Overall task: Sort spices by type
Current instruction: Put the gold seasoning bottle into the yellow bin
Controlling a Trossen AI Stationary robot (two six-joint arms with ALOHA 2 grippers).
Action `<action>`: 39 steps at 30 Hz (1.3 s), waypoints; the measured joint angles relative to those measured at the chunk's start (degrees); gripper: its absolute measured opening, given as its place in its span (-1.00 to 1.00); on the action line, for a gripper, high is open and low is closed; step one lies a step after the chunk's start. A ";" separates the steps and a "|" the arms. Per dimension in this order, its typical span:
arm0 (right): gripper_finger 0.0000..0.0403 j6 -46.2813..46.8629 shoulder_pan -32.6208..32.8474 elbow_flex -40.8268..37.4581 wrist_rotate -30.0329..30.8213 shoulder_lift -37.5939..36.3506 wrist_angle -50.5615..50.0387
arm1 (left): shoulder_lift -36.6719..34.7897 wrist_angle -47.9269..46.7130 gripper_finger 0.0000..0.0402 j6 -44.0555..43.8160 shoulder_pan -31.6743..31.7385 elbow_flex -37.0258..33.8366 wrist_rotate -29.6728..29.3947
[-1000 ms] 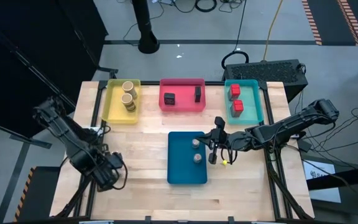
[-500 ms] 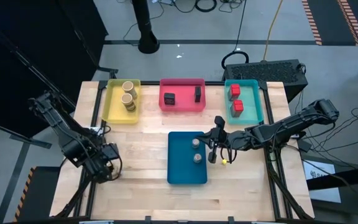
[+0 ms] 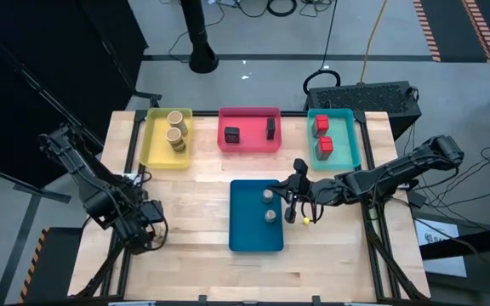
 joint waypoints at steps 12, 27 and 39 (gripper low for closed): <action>-1.00 1.05 0.00 0.00 0.06 0.00 0.02 | 0.11 -4.32 0.97 -7.26 0.19 0.04 -4.44; -1.00 1.46 0.02 0.00 0.06 0.00 -0.10 | 3.58 -4.94 0.91 -6.71 -4.32 0.09 -0.80; -1.00 1.49 0.04 0.00 0.06 0.00 -0.11 | 3.85 -4.13 0.91 -9.06 -6.34 0.04 -3.06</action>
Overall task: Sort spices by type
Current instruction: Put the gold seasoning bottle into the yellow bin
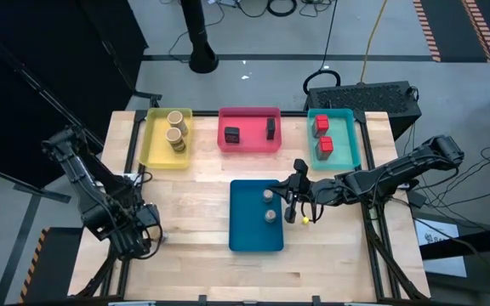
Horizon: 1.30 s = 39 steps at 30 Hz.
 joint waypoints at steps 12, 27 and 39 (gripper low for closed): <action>-1.00 0.00 0.00 -0.01 -0.02 0.00 0.00 | -0.20 6.60 0.91 1.51 0.00 -6.66 1.47; -1.00 0.02 -0.02 -0.02 0.00 0.02 0.04 | -0.35 19.47 0.91 1.64 0.00 -16.28 0.79; -1.00 0.02 -0.02 -0.02 0.00 0.02 0.04 | -0.39 19.78 0.40 1.53 0.02 -16.68 4.22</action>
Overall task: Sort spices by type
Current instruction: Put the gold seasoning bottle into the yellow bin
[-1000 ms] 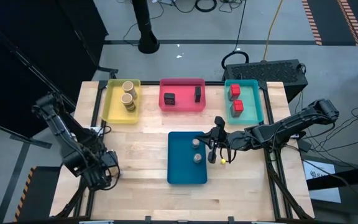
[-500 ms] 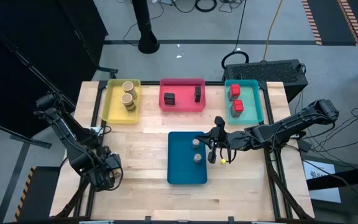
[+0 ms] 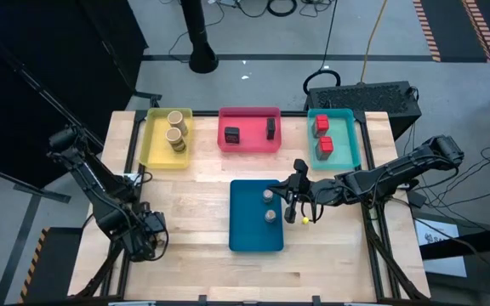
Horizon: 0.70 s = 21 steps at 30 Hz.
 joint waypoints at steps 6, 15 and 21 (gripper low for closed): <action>-1.00 0.00 0.00 0.00 -0.01 0.00 0.00 | 0.12 0.02 0.40 -0.13 1.34 1.45 0.85; -1.00 2.97 -1.74 0.00 -0.19 0.00 -3.33 | 0.09 -1.23 0.40 3.09 13.40 13.02 -3.40; -1.00 3.00 -6.06 0.64 -8.30 0.00 -5.28 | 0.04 -9.81 0.40 10.10 26.69 21.16 -7.61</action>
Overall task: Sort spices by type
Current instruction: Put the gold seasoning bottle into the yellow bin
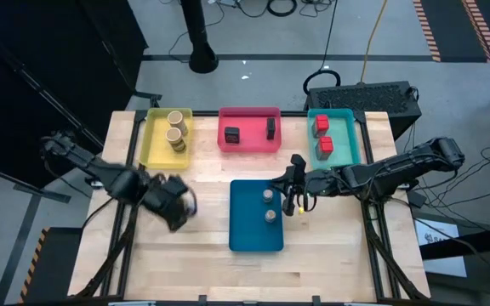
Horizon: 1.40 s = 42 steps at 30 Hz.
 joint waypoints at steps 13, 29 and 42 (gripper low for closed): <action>-1.00 -1.72 -7.56 3.59 -2.41 -0.02 -12.15 | -0.03 -20.21 0.40 20.81 36.11 8.99 -0.74; -1.00 -1.57 -8.72 3.59 -6.65 -0.02 -15.35 | 0.02 -9.03 0.40 38.25 56.18 0.52 4.33; -1.00 -1.75 -8.72 3.59 -6.61 -0.02 -15.35 | 0.02 1.76 0.40 41.57 58.70 -8.01 7.06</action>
